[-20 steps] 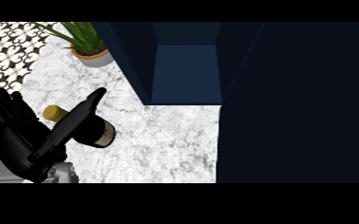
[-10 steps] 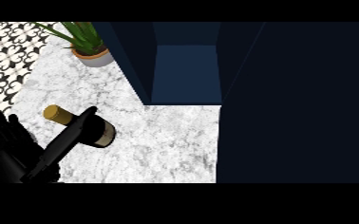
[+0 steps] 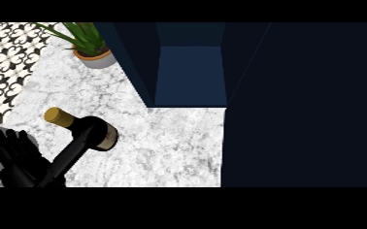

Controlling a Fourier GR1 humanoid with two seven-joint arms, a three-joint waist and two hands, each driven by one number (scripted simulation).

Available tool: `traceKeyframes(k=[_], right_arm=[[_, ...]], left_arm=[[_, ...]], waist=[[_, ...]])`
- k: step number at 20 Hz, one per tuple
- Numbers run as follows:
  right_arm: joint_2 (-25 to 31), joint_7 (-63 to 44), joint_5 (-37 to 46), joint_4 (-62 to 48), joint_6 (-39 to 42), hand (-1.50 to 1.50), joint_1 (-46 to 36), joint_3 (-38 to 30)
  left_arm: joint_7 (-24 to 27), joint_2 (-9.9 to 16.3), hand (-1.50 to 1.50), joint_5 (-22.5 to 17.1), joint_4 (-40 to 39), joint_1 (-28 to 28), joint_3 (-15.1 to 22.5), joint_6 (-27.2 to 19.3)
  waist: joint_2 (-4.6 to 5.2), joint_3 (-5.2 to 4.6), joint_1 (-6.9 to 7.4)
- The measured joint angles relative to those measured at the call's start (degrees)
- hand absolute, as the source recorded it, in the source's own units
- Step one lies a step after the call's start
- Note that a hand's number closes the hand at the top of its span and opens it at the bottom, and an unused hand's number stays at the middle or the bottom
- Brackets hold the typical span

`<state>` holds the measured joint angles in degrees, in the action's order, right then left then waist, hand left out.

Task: Pick up the wine, place it into the cabinet and close the cabinet

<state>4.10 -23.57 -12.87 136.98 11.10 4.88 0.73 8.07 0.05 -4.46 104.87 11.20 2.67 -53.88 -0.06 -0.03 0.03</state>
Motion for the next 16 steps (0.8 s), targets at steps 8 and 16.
traceKeyframes(k=[8,16], right_arm=[[-0.3,-0.2,0.9,0.4,0.2,-1.50,0.3,0.4],[-0.7,0.3,1.6,0.5,1.1,-1.50,1.0,0.2]], left_arm=[[12.6,0.0,-1.50,-10.8,-7.7,2.7,-0.5,3.3],[20.7,0.0,-1.50,-18.8,-16.6,0.5,-2.5,7.4]], waist=[[0.00,0.01,0.01],[0.02,0.01,-0.05]])
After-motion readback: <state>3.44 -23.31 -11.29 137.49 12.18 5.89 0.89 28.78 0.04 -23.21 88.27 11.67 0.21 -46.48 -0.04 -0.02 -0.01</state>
